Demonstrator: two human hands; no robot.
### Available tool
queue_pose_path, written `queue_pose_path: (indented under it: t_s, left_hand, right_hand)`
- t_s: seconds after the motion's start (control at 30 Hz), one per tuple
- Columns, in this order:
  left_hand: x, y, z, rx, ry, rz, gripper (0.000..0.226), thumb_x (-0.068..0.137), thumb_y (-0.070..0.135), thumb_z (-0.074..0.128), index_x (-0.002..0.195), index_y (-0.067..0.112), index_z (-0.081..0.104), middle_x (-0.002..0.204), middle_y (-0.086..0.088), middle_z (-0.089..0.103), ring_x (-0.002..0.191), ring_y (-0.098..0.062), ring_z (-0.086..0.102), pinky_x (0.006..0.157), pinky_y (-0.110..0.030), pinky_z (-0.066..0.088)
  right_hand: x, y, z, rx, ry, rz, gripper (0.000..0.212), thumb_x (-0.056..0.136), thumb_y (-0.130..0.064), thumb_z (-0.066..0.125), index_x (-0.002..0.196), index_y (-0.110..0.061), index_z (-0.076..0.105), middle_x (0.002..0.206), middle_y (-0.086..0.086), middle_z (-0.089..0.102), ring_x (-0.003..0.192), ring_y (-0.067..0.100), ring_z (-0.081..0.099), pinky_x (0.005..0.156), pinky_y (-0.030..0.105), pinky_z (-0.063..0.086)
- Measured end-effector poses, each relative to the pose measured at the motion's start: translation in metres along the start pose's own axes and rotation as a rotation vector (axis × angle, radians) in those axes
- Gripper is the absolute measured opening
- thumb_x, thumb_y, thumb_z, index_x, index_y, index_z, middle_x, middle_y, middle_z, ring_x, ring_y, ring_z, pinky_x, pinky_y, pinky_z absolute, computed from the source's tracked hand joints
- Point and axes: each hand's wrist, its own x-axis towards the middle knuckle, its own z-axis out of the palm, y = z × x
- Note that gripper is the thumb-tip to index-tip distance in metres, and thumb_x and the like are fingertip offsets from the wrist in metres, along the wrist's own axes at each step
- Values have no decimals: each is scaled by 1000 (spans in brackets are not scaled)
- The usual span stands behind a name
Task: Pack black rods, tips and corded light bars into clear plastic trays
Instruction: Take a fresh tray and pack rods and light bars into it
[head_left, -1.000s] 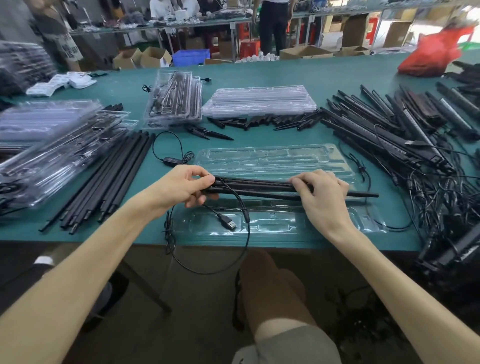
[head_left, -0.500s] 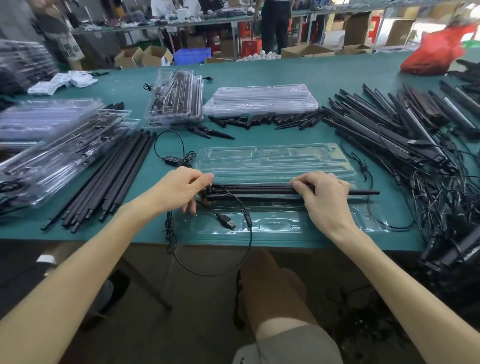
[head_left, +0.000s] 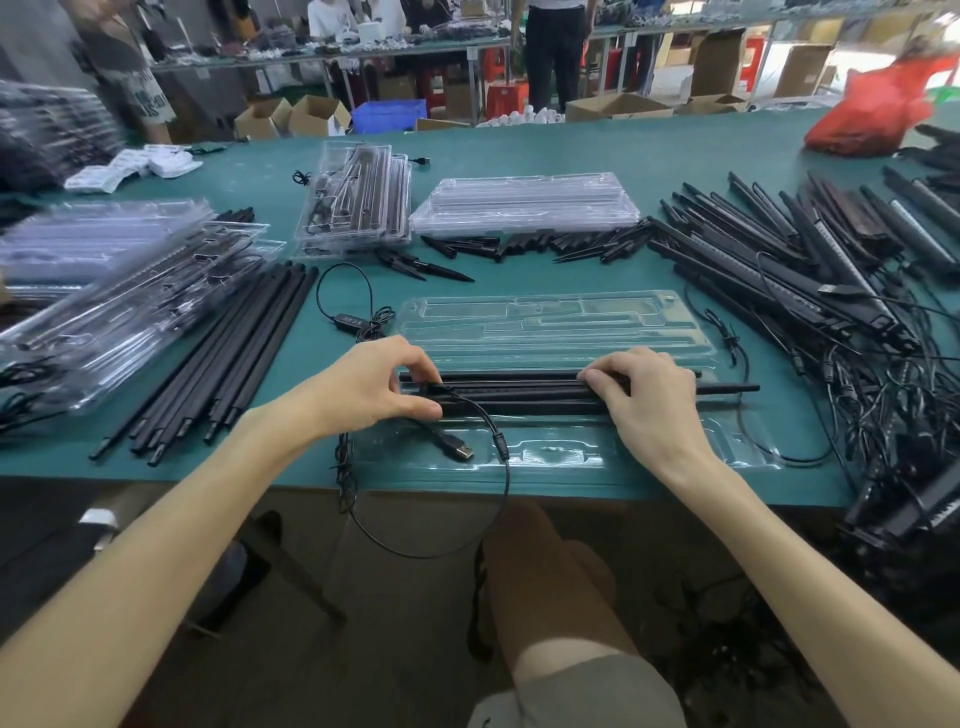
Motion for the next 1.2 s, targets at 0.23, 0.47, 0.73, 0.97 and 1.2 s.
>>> queue_pose_path:
  t_s: [0.23, 0.47, 0.73, 0.97, 1.2]
  left_hand:
    - [-3, -8, -12, 84, -43, -79, 30, 76, 51, 81, 99, 39, 67, 101, 16, 62, 76, -4, 58, 69, -20, 43]
    - [-7, -8, -16, 135, -52, -140, 37, 76, 44, 84, 106, 30, 67, 99, 9, 64, 76, -7, 61, 69, -19, 45]
    - [-9, 0, -23, 186, -141, -131, 46, 79, 29, 85, 117, 24, 59, 107, 5, 58, 84, -10, 57, 71, -15, 44]
    - [-8, -3, -29, 265, -168, -132, 42, 83, 20, 82, 117, 26, 57, 108, 7, 54, 83, -8, 55, 70, -18, 41]
    - [-5, 2, -26, 191, -107, -66, 33, 83, 31, 81, 111, 29, 64, 105, 9, 50, 86, -10, 56, 77, -20, 43]
  right_hand:
    - [-6, -3, 3, -44, 71, -73, 15, 98, -32, 61, 101, -23, 72, 99, -8, 62, 100, 14, 49, 93, 24, 16]
    - [-2, -1, 2, 1, 5, 11, 13, 96, -33, 63, 101, -26, 72, 103, -7, 60, 101, 13, 43, 91, 31, 21]
    - [0, -2, 2, 9, -40, 42, 15, 94, -33, 64, 106, -28, 71, 107, -8, 54, 104, 10, 36, 92, 30, 19]
    - [-2, -4, 2, -13, -65, 28, 24, 87, -40, 70, 108, -30, 69, 110, -6, 53, 107, 12, 34, 94, 32, 21]
    - [-1, -4, 2, -10, -94, 46, 30, 84, -43, 73, 111, -31, 67, 111, -6, 52, 110, 15, 35, 91, 32, 20]
